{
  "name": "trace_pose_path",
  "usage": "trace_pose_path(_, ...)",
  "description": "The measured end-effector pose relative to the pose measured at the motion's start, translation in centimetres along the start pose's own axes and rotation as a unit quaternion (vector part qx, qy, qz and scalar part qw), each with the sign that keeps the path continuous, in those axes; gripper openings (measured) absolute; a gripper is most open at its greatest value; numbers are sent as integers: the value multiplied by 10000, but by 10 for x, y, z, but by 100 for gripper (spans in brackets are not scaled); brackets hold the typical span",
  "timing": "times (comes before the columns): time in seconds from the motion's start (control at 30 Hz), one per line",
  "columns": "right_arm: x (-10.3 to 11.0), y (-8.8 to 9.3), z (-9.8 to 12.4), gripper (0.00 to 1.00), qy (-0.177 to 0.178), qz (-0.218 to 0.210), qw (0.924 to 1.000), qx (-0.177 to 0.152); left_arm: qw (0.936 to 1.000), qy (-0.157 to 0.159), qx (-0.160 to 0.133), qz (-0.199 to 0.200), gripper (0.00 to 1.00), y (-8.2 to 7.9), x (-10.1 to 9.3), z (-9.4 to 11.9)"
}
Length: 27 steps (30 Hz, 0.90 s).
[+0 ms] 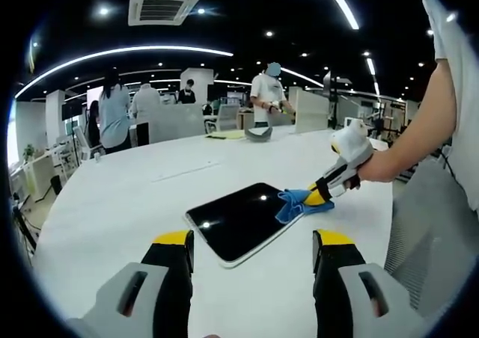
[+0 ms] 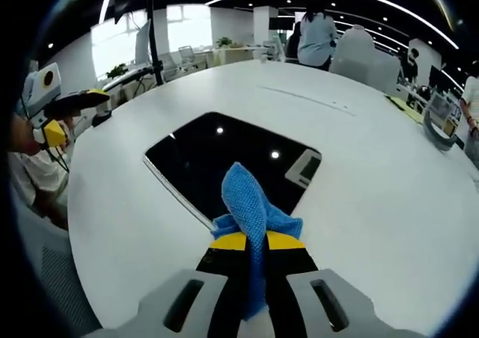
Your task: Wipe the mirror surface with the cleaning cloth until all visible marks leave the cleaned area.
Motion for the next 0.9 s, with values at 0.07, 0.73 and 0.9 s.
trace_pose_path(0.07,-1,0,0,2,3,-35,10000,1,10000,4,7,-8,64,0,0,0)
trace_pose_path(0.73,-10,-4,-6,2,95,-142,9998,51,10000,14,20,-14,63,1,0,-1)
trace_pose_path(0.9,-13,-5,-8,2,110,-153,9998,54,10000,27,39,-15,63,2,-1,-3)
Point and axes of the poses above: the point that each gripper's makers call its tool centre point, and the gripper's own axes: z roughly backward along the fingers, x roughly to its left, y roughly out of its underside, the point moved 1 cm from there along z, roughly backward along the fingers, and after that the axes turned 12 degrees about z, right-handed, at the moved point
